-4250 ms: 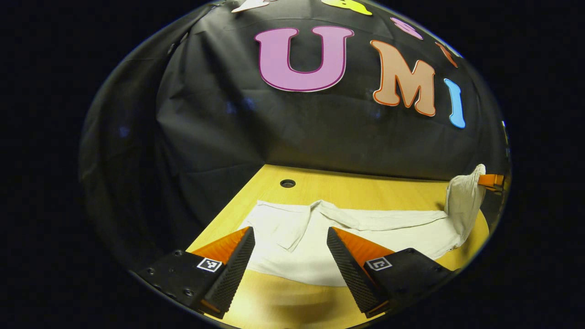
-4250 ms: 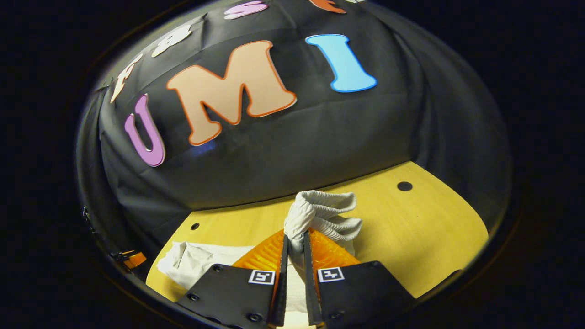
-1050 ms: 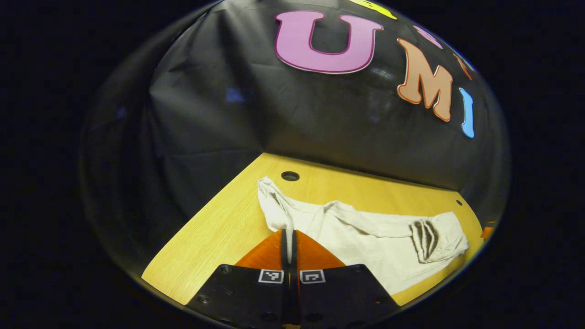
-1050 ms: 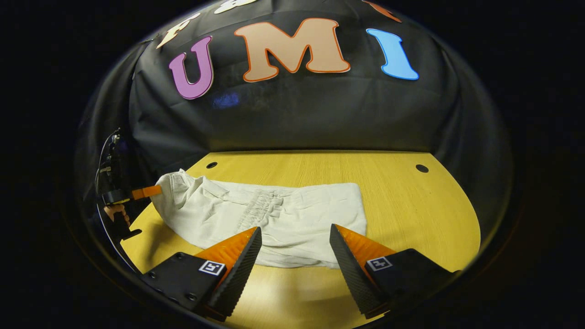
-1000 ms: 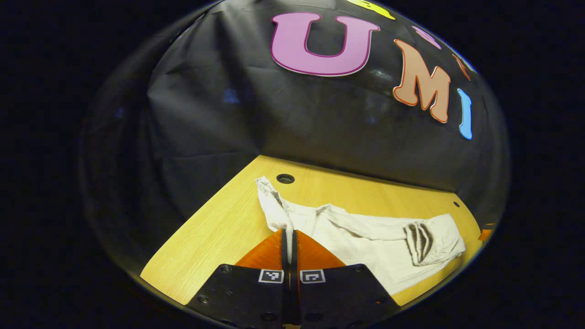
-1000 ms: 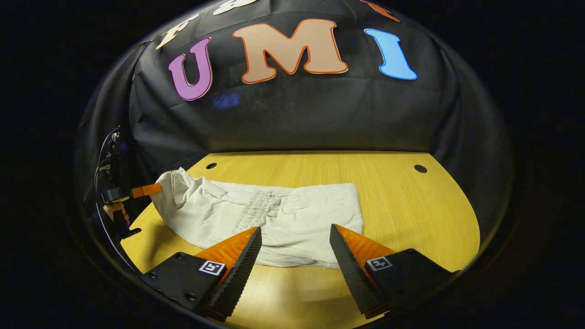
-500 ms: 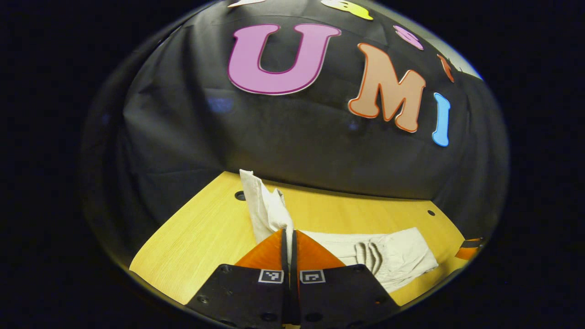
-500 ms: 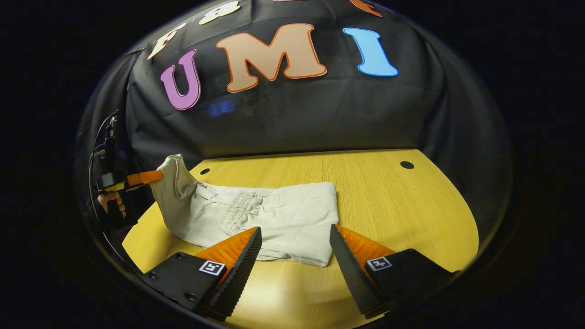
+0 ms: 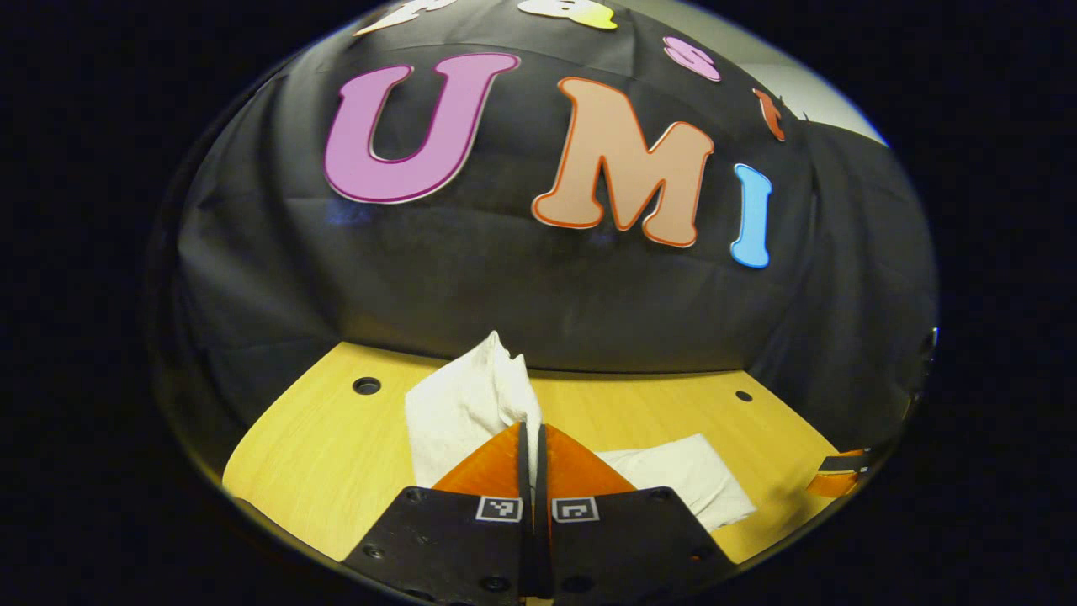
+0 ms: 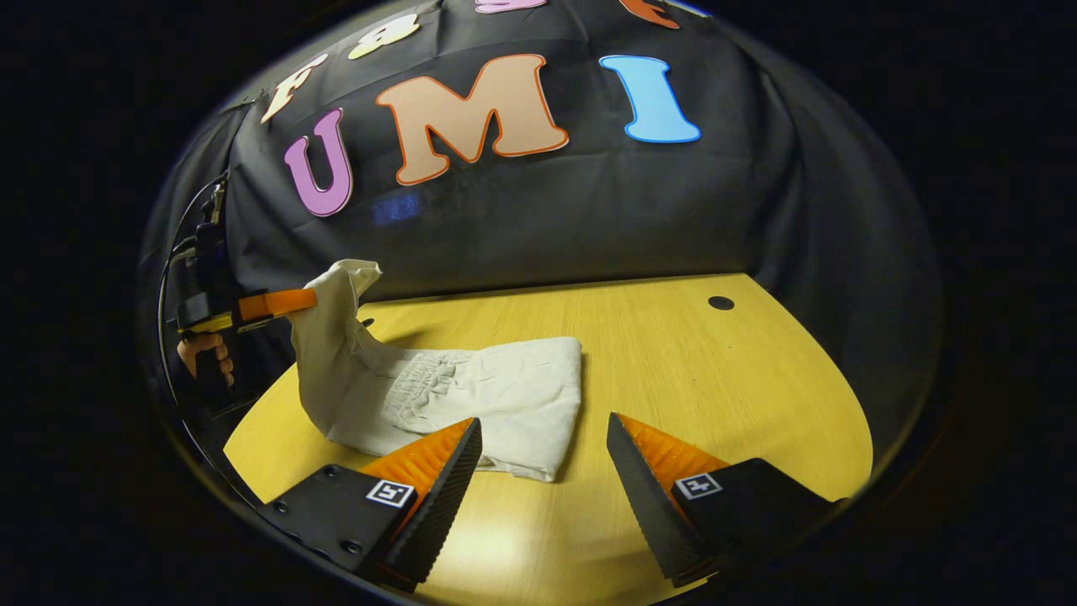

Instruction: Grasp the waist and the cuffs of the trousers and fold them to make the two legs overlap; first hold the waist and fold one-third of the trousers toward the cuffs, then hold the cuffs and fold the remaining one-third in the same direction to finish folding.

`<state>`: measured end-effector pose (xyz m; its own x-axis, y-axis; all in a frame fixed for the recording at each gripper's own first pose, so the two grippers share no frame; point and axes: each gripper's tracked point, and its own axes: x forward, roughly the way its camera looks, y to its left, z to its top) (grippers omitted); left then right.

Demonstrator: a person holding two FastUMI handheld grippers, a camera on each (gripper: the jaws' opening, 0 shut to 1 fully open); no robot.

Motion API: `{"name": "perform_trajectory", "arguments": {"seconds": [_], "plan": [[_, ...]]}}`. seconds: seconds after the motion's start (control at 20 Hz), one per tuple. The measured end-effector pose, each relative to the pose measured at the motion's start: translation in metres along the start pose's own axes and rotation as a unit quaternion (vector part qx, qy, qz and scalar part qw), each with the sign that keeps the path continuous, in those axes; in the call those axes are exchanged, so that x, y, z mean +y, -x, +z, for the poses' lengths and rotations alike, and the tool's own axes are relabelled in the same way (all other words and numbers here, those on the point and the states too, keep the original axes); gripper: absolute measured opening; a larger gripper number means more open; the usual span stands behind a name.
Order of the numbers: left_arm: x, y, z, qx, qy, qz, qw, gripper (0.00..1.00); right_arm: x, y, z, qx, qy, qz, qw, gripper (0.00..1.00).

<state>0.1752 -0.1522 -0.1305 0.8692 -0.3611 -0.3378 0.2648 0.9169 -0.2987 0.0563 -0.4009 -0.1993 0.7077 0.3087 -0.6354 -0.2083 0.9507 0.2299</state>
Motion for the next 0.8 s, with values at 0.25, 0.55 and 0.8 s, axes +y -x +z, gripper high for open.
{"name": "perform_trajectory", "arguments": {"seconds": [0.25, 0.55, 0.8], "plan": [[-0.063, -0.021, 0.005, -0.001, -0.01, -0.044, 0.999, 0.0, -0.033, 0.014, 0.0, -0.004, -0.017, -0.018, 1.0, 0.97], [-0.137, -0.036, -0.007, 0.011, -0.029, -0.094, 0.995, 0.0, -0.064, 0.029, -0.004, -0.008, -0.026, -0.033, 0.999, 0.97], [-0.185, -0.042, -0.022, 0.023, -0.038, -0.124, 0.991, 0.0, -0.082, 0.036, -0.006, -0.011, -0.03, -0.038, 0.999, 0.97]]}}
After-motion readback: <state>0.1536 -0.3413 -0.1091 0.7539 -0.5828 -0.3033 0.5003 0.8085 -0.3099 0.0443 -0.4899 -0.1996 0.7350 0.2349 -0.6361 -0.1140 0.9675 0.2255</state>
